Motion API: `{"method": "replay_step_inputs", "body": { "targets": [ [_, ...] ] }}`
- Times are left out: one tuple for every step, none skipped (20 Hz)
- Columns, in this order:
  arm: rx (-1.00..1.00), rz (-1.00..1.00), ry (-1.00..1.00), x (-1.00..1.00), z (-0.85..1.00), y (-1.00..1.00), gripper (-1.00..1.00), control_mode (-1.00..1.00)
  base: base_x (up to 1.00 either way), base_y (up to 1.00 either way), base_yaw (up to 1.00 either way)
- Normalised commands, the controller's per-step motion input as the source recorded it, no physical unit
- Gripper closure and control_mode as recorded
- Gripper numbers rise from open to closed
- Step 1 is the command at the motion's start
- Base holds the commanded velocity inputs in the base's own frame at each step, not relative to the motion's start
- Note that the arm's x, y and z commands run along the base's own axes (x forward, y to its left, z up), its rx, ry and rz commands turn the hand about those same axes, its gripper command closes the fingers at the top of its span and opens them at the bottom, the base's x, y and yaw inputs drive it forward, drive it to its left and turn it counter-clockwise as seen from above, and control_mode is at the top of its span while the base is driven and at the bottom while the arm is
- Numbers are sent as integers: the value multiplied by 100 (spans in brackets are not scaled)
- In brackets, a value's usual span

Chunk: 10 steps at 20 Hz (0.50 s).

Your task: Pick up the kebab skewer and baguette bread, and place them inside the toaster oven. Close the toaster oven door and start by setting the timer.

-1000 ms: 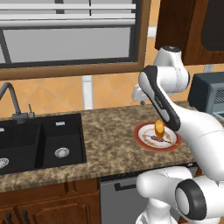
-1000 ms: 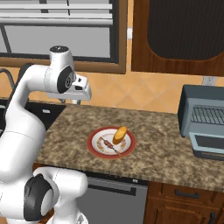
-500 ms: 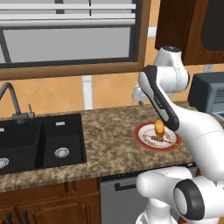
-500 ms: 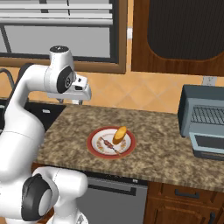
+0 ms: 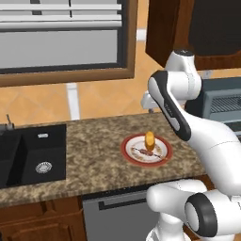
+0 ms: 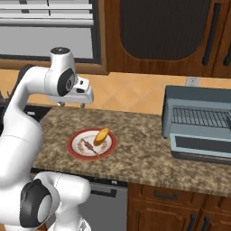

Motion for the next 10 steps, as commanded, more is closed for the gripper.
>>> {"method": "replay_step_inputs", "body": {
  "targets": [
    [0, 0, 0, 0, 0, 0, -100, 100, 0, -66, -1],
    [0, 0, 0, 0, 0, 0, -100, 100, 0, -60, 0],
    [0, 0, 0, 0, 0, 0, -100, 100, 0, -56, 0],
    [0, 0, 0, 0, 0, 0, -100, 100, 0, -55, 0],
    [0, 0, 0, 0, 0, 0, -100, 100, 0, -53, 0],
    [0, 0, 0, 0, 0, 0, -100, 100, 0, -45, 0],
    [0, 0, 0, 0, 0, 0, -100, 100, 0, -41, 0],
    [0, 0, 0, 0, 0, 0, -100, 100, 0, -35, 0],
    [0, 0, 0, 0, 0, 0, -100, 100, 0, -26, 0],
    [0, 0, 0, 0, 0, 0, -100, 100, 8, -28, 0]
  ]
}}
